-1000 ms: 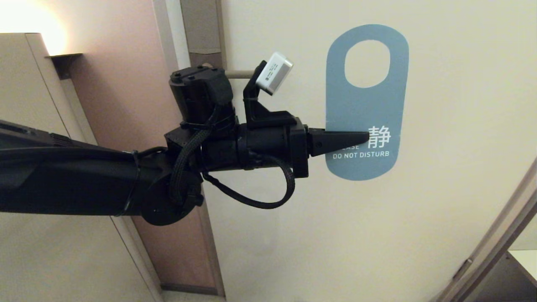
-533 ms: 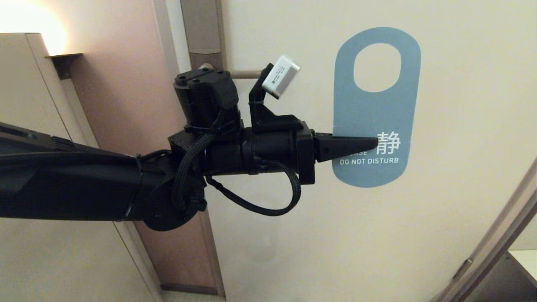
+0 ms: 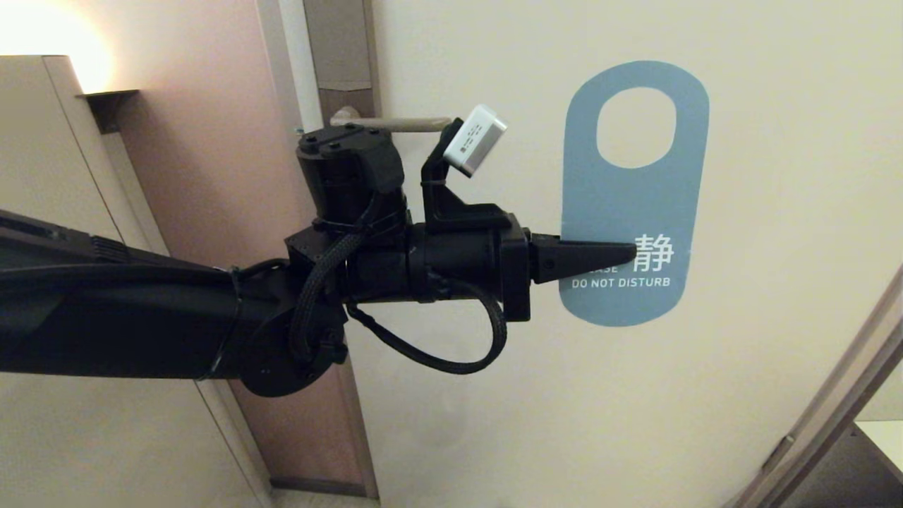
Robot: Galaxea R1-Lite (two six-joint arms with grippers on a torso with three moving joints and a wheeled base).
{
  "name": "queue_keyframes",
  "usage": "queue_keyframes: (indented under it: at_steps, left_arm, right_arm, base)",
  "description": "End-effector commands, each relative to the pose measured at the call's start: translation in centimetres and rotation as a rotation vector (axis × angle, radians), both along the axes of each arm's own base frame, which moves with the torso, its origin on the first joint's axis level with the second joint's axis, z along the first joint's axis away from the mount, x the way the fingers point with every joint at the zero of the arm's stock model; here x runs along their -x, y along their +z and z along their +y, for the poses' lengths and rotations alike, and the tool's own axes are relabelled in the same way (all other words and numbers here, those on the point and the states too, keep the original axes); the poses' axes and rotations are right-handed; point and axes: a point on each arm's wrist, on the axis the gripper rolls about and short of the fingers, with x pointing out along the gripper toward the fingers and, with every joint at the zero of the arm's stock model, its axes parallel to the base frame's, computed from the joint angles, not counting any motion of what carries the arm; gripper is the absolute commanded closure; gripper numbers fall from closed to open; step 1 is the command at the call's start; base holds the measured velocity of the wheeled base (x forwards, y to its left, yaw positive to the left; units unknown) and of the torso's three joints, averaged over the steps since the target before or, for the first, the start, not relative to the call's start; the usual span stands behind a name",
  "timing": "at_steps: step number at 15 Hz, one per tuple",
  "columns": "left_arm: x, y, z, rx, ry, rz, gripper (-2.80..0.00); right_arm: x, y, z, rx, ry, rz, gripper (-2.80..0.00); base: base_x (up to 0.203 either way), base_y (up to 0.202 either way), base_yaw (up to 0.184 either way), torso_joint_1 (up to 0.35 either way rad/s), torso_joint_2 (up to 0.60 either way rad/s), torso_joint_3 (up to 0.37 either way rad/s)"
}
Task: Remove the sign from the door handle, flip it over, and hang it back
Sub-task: Hand it to the other hand
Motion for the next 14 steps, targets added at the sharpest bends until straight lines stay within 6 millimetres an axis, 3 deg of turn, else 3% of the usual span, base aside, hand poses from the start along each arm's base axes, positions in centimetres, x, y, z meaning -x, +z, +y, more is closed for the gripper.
queue_keyframes:
  at_steps: [1, 10, 14]
  left_arm:
    - [0.0, 0.0, 0.0, 0.002, -0.005, -0.002, 0.0]
    - [-0.1, 0.0, 0.1, 0.002, -0.002, 0.0, 0.0]
    - [0.0, 0.1, 0.1, 0.003, -0.004, 0.0, 0.0]
  right_arm:
    - [0.0, 0.0, 0.0, 0.001, 0.0, 0.0, 0.0]
    - [0.9, 2.6, 0.1, 0.004, 0.043, -0.018, 0.0]
    - [-0.2, 4.7, 0.1, -0.001, 0.055, 0.05, 0.0]
  base:
    - [0.0, 0.0, 0.0, 0.0, 0.0, 0.0]
    - [0.0, 0.0, 0.0, 0.0, 0.0, 0.0]
    - [0.0, 0.0, 0.0, 0.0, 0.0, 0.0]
